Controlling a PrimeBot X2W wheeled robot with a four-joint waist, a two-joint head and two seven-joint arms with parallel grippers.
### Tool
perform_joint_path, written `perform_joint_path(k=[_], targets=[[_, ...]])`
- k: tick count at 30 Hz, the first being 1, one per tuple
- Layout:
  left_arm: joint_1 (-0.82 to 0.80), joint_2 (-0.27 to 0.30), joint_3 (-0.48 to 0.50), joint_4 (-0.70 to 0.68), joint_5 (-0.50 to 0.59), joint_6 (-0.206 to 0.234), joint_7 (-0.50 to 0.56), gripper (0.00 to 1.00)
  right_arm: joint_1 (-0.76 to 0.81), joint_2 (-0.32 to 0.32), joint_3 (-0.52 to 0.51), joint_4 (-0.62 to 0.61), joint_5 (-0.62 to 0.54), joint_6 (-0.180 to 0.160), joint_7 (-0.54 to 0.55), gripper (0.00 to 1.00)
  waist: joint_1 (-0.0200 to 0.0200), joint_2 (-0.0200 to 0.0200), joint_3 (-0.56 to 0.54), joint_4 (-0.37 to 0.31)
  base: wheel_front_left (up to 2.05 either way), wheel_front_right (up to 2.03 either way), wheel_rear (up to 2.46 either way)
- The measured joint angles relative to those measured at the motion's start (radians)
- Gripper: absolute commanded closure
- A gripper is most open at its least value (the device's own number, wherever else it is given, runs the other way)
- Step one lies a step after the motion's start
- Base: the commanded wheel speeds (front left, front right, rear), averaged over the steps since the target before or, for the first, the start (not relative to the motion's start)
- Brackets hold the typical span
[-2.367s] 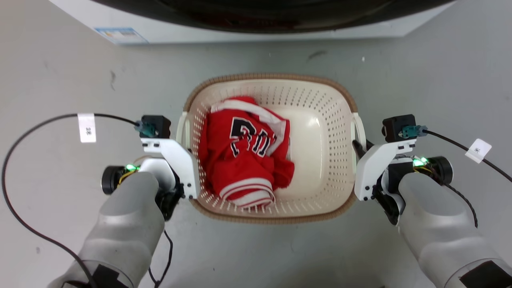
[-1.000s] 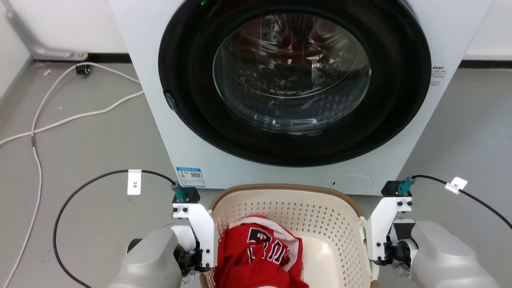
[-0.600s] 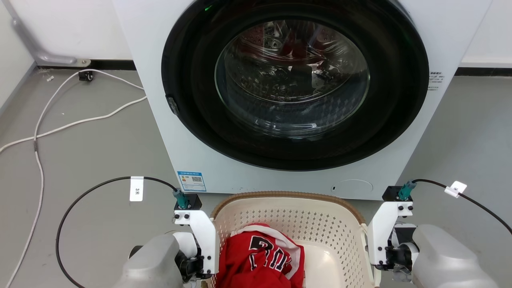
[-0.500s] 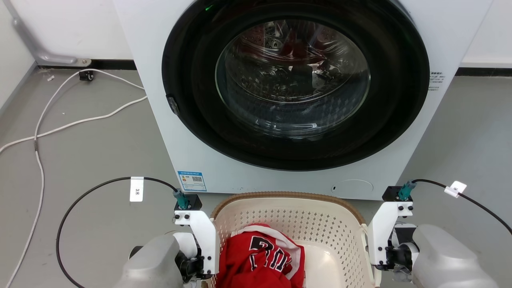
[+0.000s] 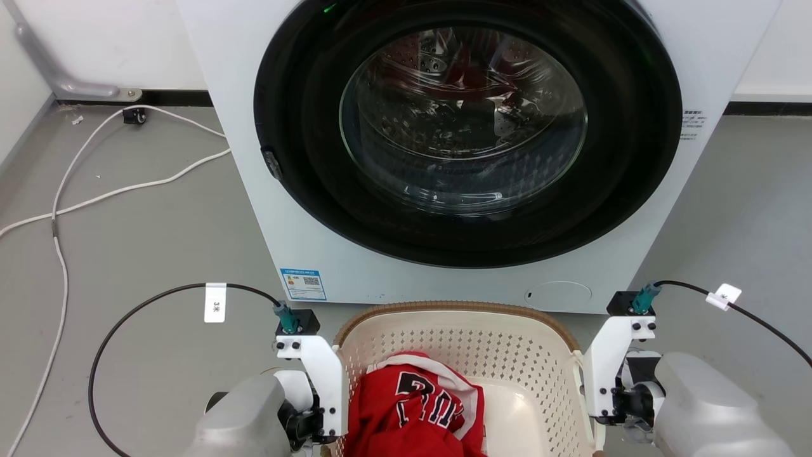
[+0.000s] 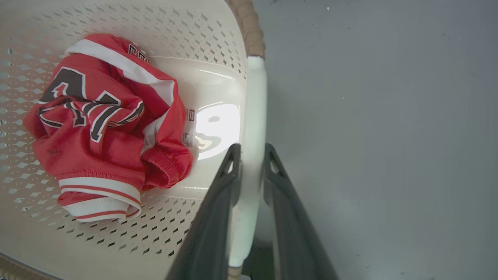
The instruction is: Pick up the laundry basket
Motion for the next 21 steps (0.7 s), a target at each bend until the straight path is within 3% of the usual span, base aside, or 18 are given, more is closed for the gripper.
perform_joint_path(k=[21], targets=[[-0.002,-0.001,-0.035,0.014,-0.04,0.0,-0.024,1.0,-0.003,0.0,0.019,0.007,0.023,0.0,-0.005,1.0,0.0,0.0,0.007,-0.008,0.0,0.0,0.0]])
